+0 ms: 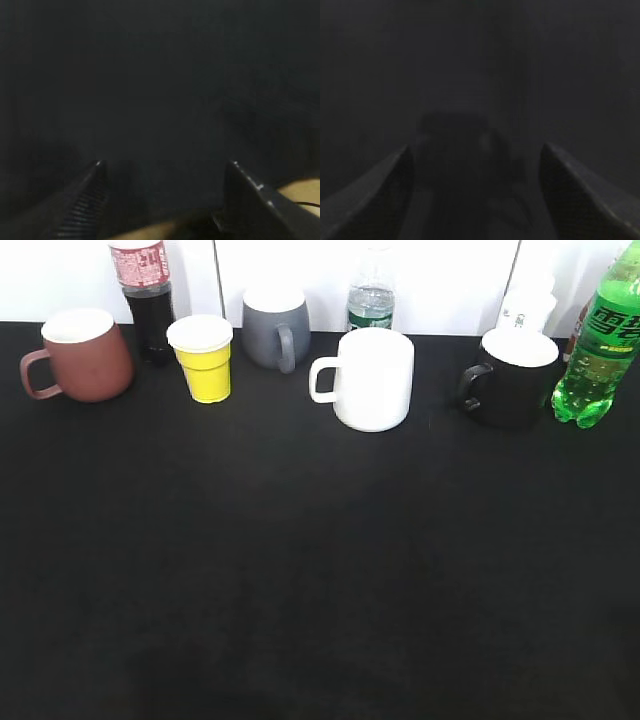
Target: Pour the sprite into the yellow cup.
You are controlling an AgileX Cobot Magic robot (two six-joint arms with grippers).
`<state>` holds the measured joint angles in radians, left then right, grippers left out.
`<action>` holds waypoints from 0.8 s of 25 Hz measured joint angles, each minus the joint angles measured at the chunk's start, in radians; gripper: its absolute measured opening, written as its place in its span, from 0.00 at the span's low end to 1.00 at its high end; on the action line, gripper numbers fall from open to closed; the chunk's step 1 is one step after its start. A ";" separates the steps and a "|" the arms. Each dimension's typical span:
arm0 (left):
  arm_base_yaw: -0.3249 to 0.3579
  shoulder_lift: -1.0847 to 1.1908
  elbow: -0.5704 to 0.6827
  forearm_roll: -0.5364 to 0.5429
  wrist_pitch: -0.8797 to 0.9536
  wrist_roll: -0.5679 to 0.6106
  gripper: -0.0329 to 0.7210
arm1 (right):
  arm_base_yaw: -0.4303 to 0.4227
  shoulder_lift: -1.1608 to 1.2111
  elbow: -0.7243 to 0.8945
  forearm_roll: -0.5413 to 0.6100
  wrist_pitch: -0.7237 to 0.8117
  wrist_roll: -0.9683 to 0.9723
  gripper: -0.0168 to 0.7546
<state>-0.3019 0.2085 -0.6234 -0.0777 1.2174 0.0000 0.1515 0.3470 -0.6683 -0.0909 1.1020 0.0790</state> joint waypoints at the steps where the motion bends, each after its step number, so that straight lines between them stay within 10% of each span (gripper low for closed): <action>1: 0.000 -0.035 0.031 0.002 0.002 0.015 0.77 | 0.000 -0.063 0.050 0.000 0.002 -0.018 0.79; 17: 0.000 -0.052 0.104 0.007 -0.151 0.024 0.77 | 0.000 -0.173 0.167 0.053 -0.060 -0.079 0.78; 20: 0.093 -0.079 0.104 0.006 -0.153 0.024 0.77 | -0.025 -0.187 0.167 0.053 -0.060 -0.079 0.78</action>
<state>-0.2092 0.1295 -0.5198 -0.0718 1.0648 0.0242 0.1261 0.1602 -0.5017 -0.0375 1.0416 0.0000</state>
